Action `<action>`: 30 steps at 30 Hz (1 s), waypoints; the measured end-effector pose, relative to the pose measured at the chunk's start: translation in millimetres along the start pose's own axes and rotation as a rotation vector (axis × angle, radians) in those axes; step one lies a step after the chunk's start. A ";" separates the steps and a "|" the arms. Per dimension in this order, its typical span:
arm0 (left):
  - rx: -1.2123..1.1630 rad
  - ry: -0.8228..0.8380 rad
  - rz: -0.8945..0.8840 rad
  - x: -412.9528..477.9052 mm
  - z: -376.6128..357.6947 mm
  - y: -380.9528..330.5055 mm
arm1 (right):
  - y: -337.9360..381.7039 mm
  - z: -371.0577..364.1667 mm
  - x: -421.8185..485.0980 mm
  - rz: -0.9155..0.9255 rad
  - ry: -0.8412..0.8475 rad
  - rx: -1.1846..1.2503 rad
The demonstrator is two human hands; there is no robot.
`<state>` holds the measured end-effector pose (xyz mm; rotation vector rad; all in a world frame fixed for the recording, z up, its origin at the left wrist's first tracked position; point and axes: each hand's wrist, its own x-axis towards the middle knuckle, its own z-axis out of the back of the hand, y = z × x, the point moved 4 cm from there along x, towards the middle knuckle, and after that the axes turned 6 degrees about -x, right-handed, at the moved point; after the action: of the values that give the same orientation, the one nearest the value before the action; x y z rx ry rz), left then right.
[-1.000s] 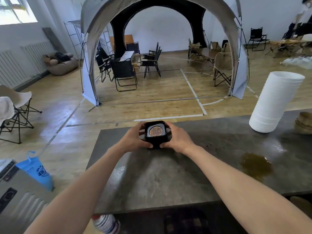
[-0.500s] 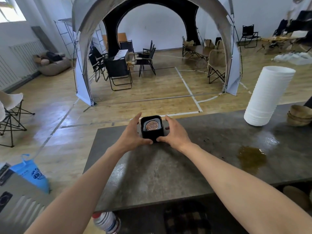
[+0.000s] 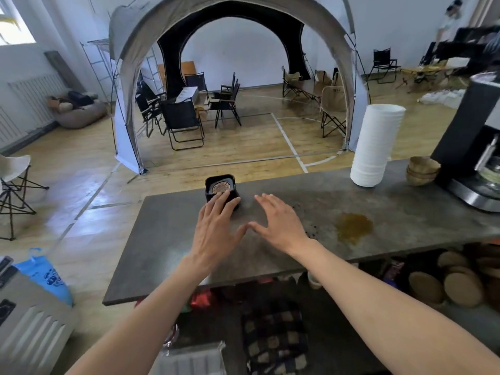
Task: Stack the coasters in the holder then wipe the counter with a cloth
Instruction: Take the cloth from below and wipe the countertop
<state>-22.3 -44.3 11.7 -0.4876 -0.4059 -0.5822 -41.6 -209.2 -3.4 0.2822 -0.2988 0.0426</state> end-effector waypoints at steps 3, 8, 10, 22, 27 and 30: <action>0.015 0.028 0.046 -23.3 -2.7 -22.6 | -14.5 12.7 -28.9 0.022 -0.012 0.033; 0.038 0.003 0.128 -61.7 -3.4 -59.2 | -28.4 32.7 -83.9 0.109 -0.066 0.105; 0.025 -0.039 0.148 -82.4 -6.7 -70.7 | -28.5 34.9 -107.6 0.164 -0.103 0.118; -0.007 0.092 0.227 -221.9 -85.6 -71.1 | -42.5 -62.4 -217.2 0.100 0.028 0.178; -0.070 0.366 0.480 -235.6 -143.6 -35.7 | -71.3 -131.5 -227.2 -0.151 0.250 0.199; -0.127 0.611 0.718 -245.9 -190.4 -10.9 | -92.1 -173.8 -229.9 -0.359 0.353 0.175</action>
<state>-173.9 -51.9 -259.9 -0.5098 0.3888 -0.0367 -204.1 -248.8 -255.6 0.4916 0.1099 -0.2350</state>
